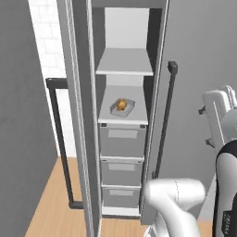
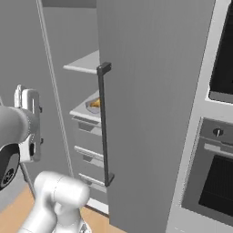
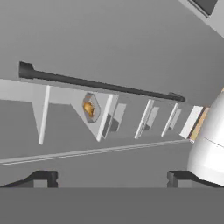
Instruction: Take the meat container that has the chicken drumstick and place it on the second highest rack of the freezer. Then take the vegetable container that has the lemon and avocado and place it on the highest rack of the freezer.
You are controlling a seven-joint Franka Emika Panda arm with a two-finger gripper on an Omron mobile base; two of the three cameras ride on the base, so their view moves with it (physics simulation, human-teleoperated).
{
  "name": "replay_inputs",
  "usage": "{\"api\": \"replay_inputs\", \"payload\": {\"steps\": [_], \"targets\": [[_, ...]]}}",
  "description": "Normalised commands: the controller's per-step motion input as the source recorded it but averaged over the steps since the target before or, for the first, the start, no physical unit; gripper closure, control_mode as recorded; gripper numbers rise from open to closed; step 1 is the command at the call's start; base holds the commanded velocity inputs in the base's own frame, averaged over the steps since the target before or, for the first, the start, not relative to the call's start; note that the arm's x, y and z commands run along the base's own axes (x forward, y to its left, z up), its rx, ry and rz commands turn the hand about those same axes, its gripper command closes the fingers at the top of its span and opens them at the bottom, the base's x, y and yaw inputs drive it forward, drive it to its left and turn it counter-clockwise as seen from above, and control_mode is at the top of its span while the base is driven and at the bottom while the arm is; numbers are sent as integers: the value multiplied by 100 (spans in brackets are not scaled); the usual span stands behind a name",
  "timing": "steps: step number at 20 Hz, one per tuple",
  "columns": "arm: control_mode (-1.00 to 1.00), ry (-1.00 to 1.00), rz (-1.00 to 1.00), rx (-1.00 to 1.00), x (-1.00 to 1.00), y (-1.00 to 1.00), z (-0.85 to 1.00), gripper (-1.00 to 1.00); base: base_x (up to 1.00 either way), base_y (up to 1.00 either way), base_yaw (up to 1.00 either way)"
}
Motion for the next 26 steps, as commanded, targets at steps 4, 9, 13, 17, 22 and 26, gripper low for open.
{"api": "replay_inputs", "payload": {"steps": [4, 9, 13, 17, 22, 26], "targets": [[100, 0, 0, 0, 0, 0, 0, -100, -6, -94, -32], [100, 0, 0, 0, 0, 0, 0, -100, 0, -100, -19], [100, 0, 0, 0, 0, 0, 0, -100, 0, -100, -6], [100, 0, 0, 0, 0, 0, 0, -100, 0, -100, 0], [100, 0, 0, 0, 0, 0, 0, -100, 0, -100, 0], [100, 0, 0, 0, 0, 0, 0, -100, 0, -100, 0]]}}
